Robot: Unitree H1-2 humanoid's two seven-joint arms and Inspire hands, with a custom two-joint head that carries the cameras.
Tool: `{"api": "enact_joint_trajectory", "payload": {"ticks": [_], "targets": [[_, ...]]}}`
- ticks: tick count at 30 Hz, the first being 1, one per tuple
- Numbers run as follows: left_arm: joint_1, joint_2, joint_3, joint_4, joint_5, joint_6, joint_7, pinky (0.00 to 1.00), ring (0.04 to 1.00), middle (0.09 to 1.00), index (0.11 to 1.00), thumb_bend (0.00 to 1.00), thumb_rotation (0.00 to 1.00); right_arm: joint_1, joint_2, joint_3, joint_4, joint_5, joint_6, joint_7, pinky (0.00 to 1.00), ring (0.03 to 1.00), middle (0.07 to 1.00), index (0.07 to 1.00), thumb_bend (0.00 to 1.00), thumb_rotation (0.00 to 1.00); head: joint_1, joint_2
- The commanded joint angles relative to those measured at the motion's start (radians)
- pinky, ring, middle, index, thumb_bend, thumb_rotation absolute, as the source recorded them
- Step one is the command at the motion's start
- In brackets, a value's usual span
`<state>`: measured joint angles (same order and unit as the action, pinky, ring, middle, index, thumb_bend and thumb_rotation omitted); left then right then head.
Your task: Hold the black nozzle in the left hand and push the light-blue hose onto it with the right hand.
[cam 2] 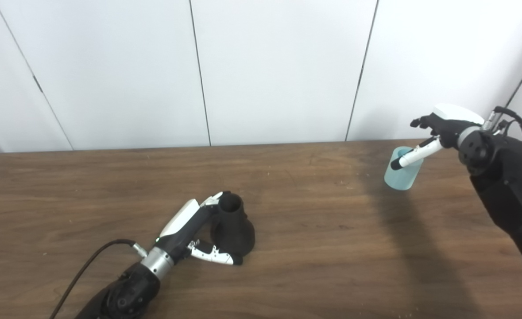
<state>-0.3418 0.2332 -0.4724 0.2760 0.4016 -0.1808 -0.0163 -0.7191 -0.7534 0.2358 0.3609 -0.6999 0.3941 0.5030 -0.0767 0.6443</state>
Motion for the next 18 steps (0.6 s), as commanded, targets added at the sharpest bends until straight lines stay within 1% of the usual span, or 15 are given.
{"api": "enact_joint_trajectory", "payload": {"ticks": [1,4,7,10,13,15,18], "targets": [[0.158,-0.029,-0.060,0.137,0.046,0.016,-0.032,1.00,0.970,0.822,0.483,0.50,0.08,-0.086,-0.031,-0.031,-0.010,0.012,-0.013,-0.039,0.67,0.815,0.886,0.874,1.00,0.52,0.002,0.001],[0.158,-0.029,-0.058,0.138,0.044,0.013,-0.031,1.00,0.970,0.822,0.483,0.50,0.08,-0.088,-0.017,-0.047,-0.005,0.041,-0.007,-0.041,0.66,0.813,0.877,0.873,1.00,0.52,0.002,0.001],[0.158,-0.030,-0.059,0.138,0.046,0.011,-0.029,1.00,0.970,0.821,0.483,0.50,0.08,-0.088,-0.008,-0.047,-0.001,0.047,-0.006,-0.045,0.66,0.811,0.874,0.873,1.00,0.52,0.004,0.001],[0.158,-0.030,-0.059,0.140,0.045,0.009,-0.028,1.00,0.970,0.821,0.483,0.50,0.08,-0.095,-0.011,-0.023,0.013,0.027,-0.030,-0.058,0.67,0.816,0.877,0.877,1.00,0.51,0.003,0.004],[0.159,-0.032,-0.060,0.141,0.046,0.009,-0.027,1.00,0.968,0.821,0.483,0.50,0.08,-0.103,-0.012,0.005,0.030,0.001,-0.045,-0.069,0.74,0.854,0.883,0.878,1.00,0.51,0.004,0.004],[0.160,-0.033,-0.060,0.138,0.047,0.011,-0.027,1.00,0.968,0.821,0.483,0.50,0.08,-0.111,-0.010,0.026,0.047,-0.019,-0.042,-0.072,0.78,0.897,0.898,0.878,1.00,0.51,0.008,0.007],[0.163,-0.033,-0.060,0.129,0.046,0.015,-0.029,1.00,0.968,0.821,0.483,0.50,0.08,-0.128,-0.004,0.055,0.071,-0.042,-0.028,-0.067,0.80,0.925,0.921,0.880,1.00,0.50,0.009,0.009]]}}
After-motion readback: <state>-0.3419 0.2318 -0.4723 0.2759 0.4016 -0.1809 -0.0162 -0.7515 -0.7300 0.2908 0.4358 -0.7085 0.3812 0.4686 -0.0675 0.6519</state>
